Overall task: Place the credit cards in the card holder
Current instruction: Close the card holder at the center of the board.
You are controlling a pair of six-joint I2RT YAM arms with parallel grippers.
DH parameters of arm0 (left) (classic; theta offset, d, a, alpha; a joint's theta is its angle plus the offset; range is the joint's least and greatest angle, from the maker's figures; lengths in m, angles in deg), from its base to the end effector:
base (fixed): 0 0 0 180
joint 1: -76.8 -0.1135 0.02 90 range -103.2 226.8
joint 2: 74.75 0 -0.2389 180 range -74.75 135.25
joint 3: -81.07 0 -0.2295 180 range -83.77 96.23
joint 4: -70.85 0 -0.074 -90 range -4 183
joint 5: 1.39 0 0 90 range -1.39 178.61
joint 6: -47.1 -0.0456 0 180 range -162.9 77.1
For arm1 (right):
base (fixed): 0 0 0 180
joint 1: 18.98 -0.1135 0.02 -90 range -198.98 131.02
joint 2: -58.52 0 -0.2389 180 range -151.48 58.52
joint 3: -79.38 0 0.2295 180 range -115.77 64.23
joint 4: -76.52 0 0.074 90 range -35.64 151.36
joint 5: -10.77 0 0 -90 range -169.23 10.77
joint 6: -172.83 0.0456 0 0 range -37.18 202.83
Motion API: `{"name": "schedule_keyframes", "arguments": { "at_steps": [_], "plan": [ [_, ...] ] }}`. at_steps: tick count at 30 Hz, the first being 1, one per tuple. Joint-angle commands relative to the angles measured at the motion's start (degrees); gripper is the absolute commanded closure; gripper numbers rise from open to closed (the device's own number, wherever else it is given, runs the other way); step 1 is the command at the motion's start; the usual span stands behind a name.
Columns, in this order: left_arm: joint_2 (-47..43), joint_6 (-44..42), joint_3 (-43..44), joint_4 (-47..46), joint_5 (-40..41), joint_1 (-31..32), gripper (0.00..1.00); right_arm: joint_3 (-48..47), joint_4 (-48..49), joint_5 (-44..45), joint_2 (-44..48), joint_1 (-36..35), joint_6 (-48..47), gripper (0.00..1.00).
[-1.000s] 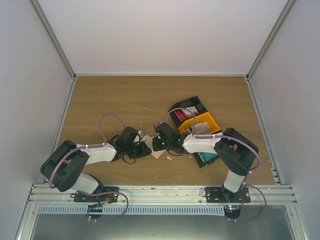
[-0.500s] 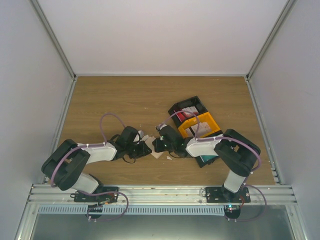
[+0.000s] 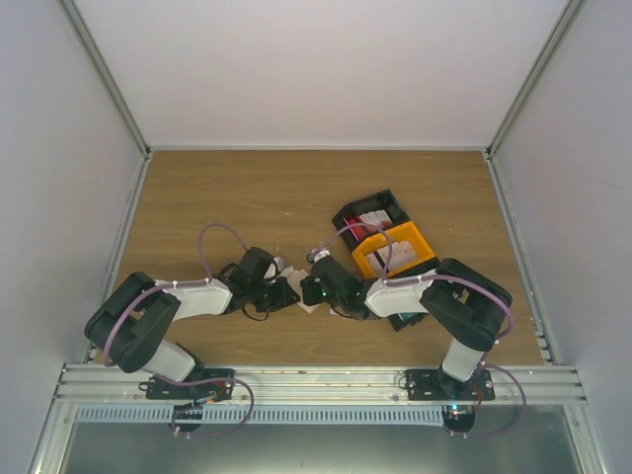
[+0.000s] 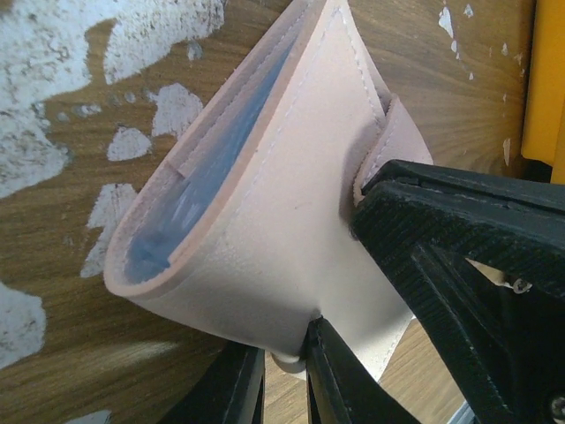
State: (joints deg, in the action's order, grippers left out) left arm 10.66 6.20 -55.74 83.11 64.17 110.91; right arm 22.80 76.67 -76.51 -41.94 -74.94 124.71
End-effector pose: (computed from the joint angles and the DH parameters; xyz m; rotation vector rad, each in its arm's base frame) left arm 0.1864 -0.1491 0.1034 -0.1708 2.7705 -1.0373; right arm 0.1782 0.2600 0.1067 -0.2781 2.4562 0.7575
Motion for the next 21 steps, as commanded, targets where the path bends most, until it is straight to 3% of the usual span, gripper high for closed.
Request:
{"name": "schedule_keyframes", "arguments": {
  "at_steps": [1, 13, 21],
  "plan": [
    [4.5, -0.41, 0.36, -2.82, 5.79, 0.27, 0.83, 5.74, -17.58, -9.48, -7.63, -6.68, 0.5, 1.0],
    [4.35, -0.29, 0.45, -3.24, 4.69, -0.26, 0.84, 6.79, -17.34, -4.73, -4.5, -8.21, -0.13, 1.0],
    [-0.25, -1.17, 0.53, -1.24, 5.35, -0.44, 0.78, -3.44, -23.81, -2.89, 8.89, 1.78, -2.8, 0.98]
  ]
}}
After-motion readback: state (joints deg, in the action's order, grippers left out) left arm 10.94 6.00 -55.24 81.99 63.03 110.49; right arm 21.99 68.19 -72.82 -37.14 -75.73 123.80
